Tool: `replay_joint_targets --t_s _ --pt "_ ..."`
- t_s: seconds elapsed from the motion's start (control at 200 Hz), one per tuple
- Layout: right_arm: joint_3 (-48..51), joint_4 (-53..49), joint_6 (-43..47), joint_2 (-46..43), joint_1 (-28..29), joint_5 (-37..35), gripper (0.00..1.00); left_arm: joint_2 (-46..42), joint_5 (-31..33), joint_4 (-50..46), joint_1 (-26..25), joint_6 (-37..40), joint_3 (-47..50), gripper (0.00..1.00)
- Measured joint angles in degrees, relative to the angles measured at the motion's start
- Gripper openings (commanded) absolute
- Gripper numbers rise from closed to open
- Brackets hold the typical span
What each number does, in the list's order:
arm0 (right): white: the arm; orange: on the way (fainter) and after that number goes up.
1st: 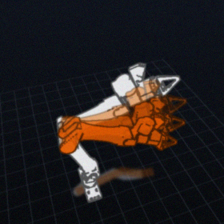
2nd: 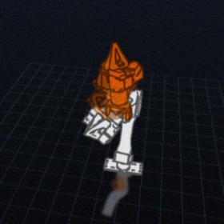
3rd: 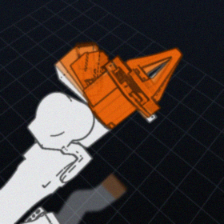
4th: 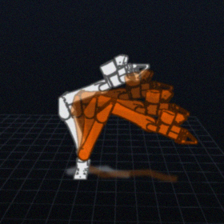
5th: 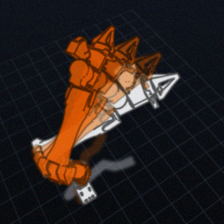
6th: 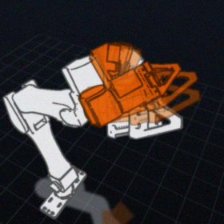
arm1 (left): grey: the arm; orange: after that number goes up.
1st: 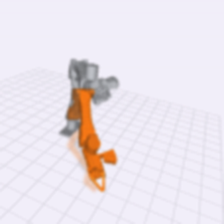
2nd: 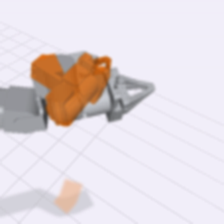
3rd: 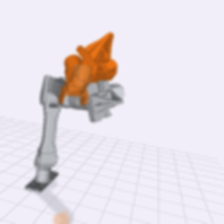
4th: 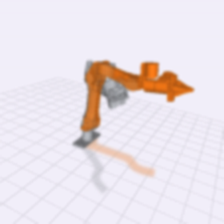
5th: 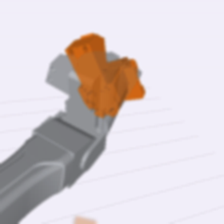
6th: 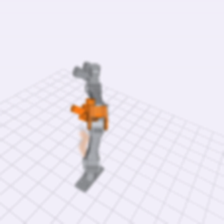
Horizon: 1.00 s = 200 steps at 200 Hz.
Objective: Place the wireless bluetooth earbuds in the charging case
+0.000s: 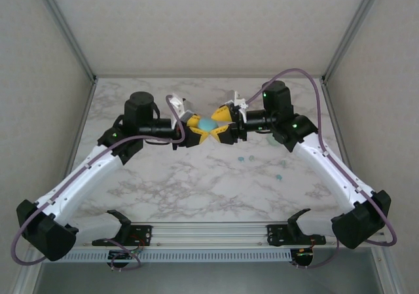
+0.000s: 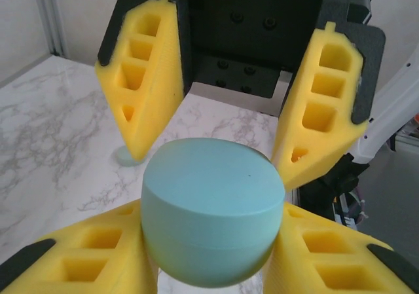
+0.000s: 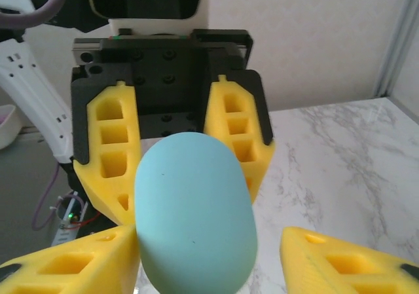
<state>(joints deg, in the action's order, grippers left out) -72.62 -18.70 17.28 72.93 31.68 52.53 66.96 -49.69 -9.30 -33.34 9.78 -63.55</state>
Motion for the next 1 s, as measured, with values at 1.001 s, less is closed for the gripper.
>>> replay_joint_targets --t_s 1.001 --pt "2.8 6.6 -17.2 -2.6 1.6 -7.3 0.7 -6.7 9.9 24.0 -2.4 -11.6 11.2 0.27"
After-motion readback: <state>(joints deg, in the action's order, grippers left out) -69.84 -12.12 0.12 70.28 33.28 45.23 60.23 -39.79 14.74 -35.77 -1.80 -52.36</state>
